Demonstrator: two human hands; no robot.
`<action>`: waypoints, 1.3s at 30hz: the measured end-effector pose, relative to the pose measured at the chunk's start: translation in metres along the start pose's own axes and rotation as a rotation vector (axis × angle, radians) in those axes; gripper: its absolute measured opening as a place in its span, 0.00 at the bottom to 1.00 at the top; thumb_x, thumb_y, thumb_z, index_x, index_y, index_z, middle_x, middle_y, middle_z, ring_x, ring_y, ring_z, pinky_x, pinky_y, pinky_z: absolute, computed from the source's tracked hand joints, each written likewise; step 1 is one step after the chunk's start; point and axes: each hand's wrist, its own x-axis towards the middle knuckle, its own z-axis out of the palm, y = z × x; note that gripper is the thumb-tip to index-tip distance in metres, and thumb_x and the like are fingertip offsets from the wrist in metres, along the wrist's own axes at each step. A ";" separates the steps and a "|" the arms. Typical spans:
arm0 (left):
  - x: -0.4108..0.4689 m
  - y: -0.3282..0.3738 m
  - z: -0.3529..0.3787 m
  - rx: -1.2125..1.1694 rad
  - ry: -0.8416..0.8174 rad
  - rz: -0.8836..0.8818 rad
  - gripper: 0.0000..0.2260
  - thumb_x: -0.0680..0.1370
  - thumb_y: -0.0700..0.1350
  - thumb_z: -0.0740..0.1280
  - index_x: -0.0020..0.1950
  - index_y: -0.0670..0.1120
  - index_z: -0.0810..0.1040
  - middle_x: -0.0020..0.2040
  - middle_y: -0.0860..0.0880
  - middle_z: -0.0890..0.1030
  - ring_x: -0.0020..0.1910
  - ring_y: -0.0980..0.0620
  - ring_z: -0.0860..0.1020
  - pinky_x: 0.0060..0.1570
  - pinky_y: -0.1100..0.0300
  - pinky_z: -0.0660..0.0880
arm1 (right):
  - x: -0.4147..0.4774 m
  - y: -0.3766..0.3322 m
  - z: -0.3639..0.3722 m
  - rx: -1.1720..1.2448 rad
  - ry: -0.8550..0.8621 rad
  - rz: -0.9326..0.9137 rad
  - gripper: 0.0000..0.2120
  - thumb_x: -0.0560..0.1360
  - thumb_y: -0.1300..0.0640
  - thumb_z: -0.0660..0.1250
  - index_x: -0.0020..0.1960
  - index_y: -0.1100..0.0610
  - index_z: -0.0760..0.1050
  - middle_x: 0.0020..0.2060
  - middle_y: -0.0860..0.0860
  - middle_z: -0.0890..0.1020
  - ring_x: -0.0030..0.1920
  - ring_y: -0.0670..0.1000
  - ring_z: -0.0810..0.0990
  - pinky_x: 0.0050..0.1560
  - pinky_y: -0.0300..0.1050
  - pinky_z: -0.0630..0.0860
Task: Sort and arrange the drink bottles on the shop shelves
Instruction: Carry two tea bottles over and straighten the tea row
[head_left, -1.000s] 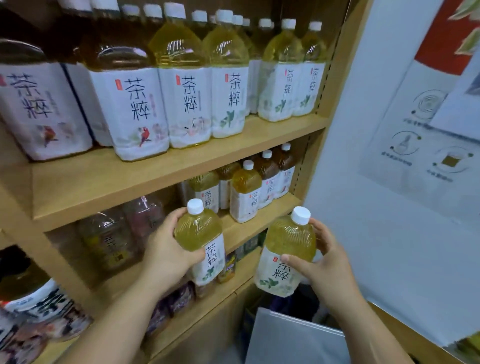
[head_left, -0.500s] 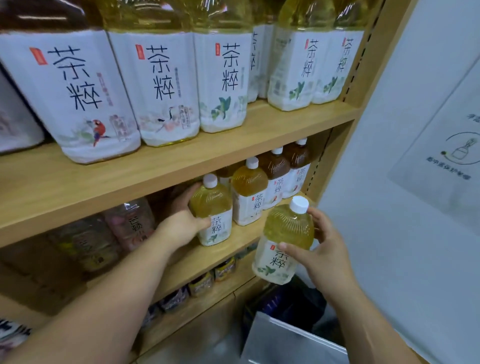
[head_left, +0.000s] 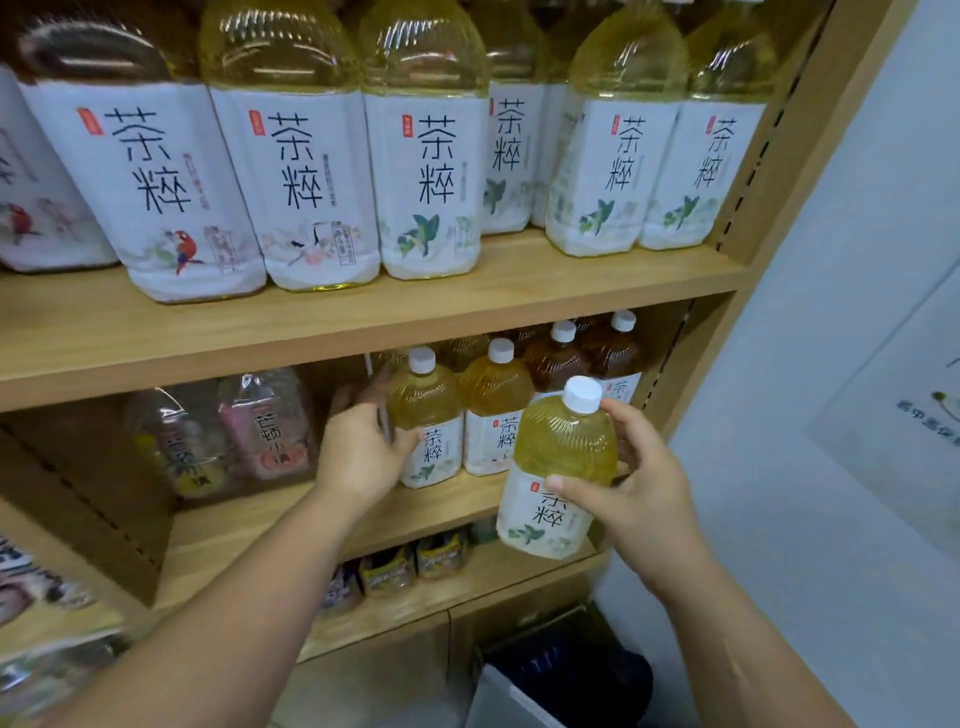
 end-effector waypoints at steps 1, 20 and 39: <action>-0.009 0.008 -0.004 0.004 0.056 0.015 0.34 0.73 0.48 0.78 0.77 0.48 0.69 0.63 0.40 0.77 0.67 0.39 0.73 0.64 0.52 0.72 | 0.003 -0.006 -0.006 0.015 -0.007 -0.024 0.38 0.63 0.63 0.84 0.67 0.41 0.74 0.58 0.41 0.82 0.57 0.38 0.80 0.56 0.45 0.83; 0.046 0.134 -0.107 0.563 0.525 0.363 0.37 0.74 0.65 0.69 0.80 0.56 0.63 0.84 0.44 0.47 0.82 0.42 0.45 0.77 0.32 0.51 | 0.106 -0.181 -0.079 0.025 -0.021 -0.547 0.37 0.67 0.53 0.82 0.70 0.37 0.69 0.59 0.37 0.80 0.61 0.38 0.78 0.61 0.48 0.79; 0.054 0.123 -0.097 0.642 0.621 0.253 0.41 0.70 0.68 0.71 0.80 0.66 0.58 0.84 0.47 0.41 0.82 0.39 0.39 0.74 0.26 0.45 | 0.175 -0.100 -0.014 -0.815 0.231 -1.053 0.33 0.81 0.39 0.59 0.81 0.37 0.48 0.82 0.56 0.40 0.82 0.62 0.43 0.78 0.67 0.49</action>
